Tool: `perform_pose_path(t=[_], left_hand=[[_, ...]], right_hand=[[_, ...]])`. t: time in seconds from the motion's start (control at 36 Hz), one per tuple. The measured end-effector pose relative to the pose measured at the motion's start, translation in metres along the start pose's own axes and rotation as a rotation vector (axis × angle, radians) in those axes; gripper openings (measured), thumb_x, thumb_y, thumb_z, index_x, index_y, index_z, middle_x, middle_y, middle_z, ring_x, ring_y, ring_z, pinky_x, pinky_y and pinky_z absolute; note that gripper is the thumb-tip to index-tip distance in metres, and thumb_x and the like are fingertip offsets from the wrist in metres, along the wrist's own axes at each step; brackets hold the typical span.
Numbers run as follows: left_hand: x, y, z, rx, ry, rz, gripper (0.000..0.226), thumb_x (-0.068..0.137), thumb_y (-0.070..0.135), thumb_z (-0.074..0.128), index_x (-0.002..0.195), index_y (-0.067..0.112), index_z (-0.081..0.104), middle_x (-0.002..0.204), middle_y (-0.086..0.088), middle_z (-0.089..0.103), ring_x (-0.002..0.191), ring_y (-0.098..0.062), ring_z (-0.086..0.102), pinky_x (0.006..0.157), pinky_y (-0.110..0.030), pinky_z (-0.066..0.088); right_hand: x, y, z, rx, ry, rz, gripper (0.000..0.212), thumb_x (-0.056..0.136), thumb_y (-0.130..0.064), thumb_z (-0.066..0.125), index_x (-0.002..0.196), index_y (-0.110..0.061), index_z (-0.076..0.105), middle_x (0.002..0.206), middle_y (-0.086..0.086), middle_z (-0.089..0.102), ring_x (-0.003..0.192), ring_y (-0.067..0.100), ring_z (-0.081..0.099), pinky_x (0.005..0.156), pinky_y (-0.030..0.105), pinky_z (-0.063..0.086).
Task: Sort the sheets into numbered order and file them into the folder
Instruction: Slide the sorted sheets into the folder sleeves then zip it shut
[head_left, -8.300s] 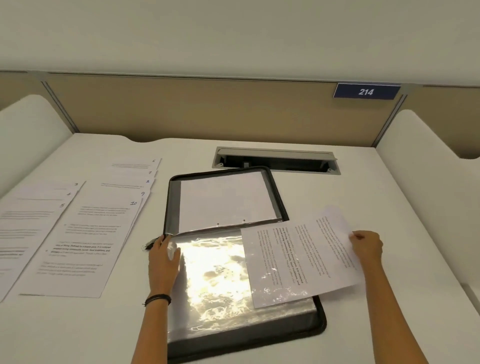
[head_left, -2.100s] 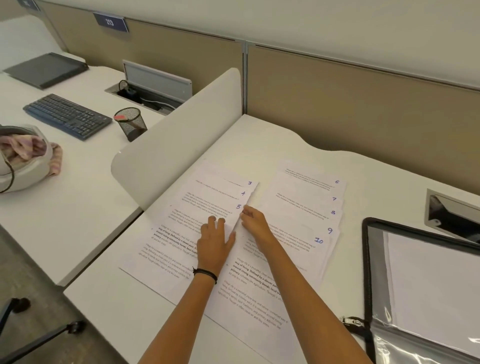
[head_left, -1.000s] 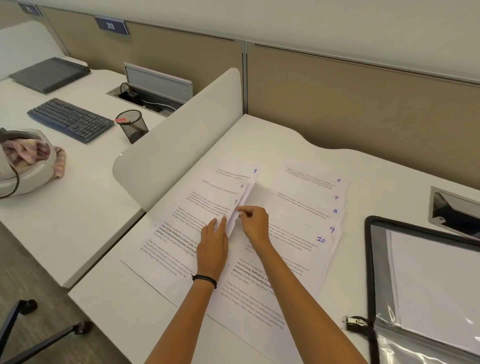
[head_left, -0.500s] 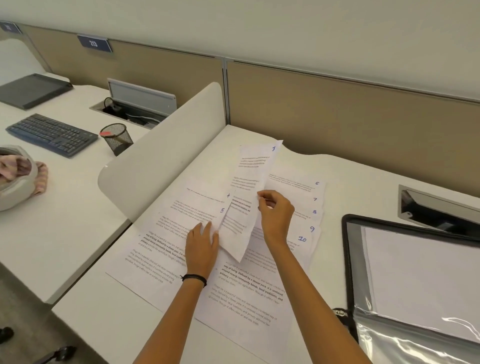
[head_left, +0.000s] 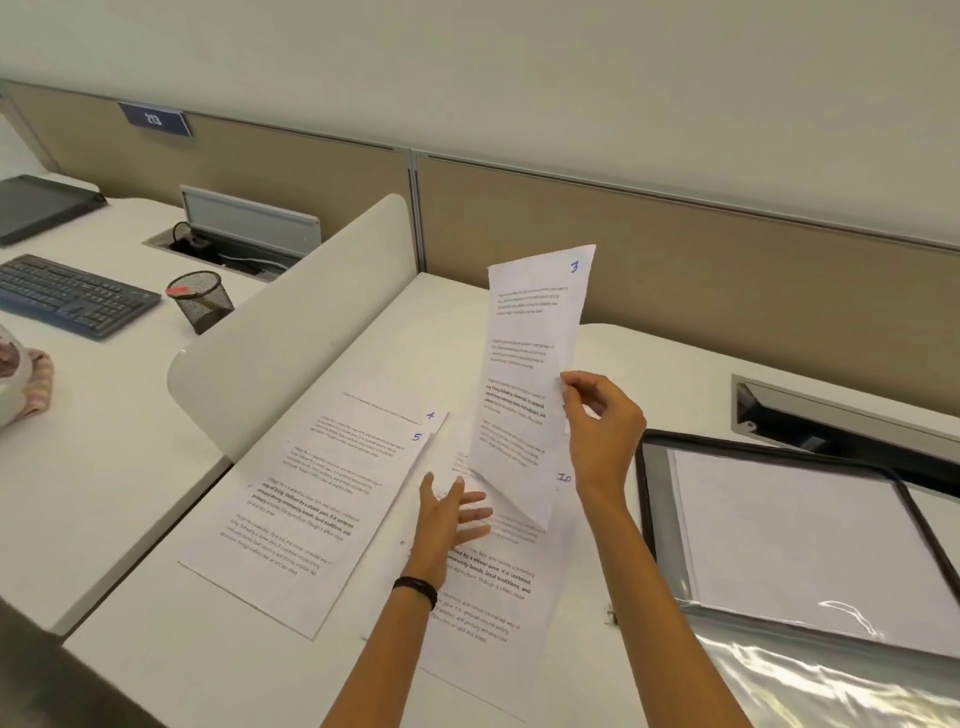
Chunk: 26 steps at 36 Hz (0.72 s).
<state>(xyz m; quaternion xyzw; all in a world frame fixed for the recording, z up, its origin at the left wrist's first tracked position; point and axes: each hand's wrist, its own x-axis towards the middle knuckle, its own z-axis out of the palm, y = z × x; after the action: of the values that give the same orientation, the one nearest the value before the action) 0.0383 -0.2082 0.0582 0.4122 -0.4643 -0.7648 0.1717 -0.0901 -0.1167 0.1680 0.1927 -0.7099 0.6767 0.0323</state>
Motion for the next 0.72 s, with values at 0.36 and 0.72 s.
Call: perform_pose_path(t=[0.36,0.72], left_hand=[[-0.027,-0.017,0.048,-0.209,-0.183,-0.219,0.019,0.092,0.019,0.062,0.104,0.004,0.06,0.1,-0.014,0.062,0.088,-0.025,0.065,0.068,-0.031,0.058],[-0.06,-0.037,0.082,-0.312,0.0,-0.011,0.048,0.091,-0.001,0.058,0.129,0.021,0.039,0.107,-0.011,0.062,0.087,-0.018,0.06,0.067,-0.025,0.053]], right_hand=[[-0.022,-0.014,-0.053,0.024,0.033,-0.028,0.014,0.086,-0.006,0.066,0.088,-0.02,0.067,0.085,-0.012,0.067,0.08,0.004,0.064,0.066,0.011,0.05],[-0.045,-0.011,-0.127,0.038,0.056,0.018,0.047,0.083,-0.01,0.069,0.126,-0.016,0.052,0.09,0.0,0.071,0.085,0.011,0.068,0.076,0.02,0.055]])
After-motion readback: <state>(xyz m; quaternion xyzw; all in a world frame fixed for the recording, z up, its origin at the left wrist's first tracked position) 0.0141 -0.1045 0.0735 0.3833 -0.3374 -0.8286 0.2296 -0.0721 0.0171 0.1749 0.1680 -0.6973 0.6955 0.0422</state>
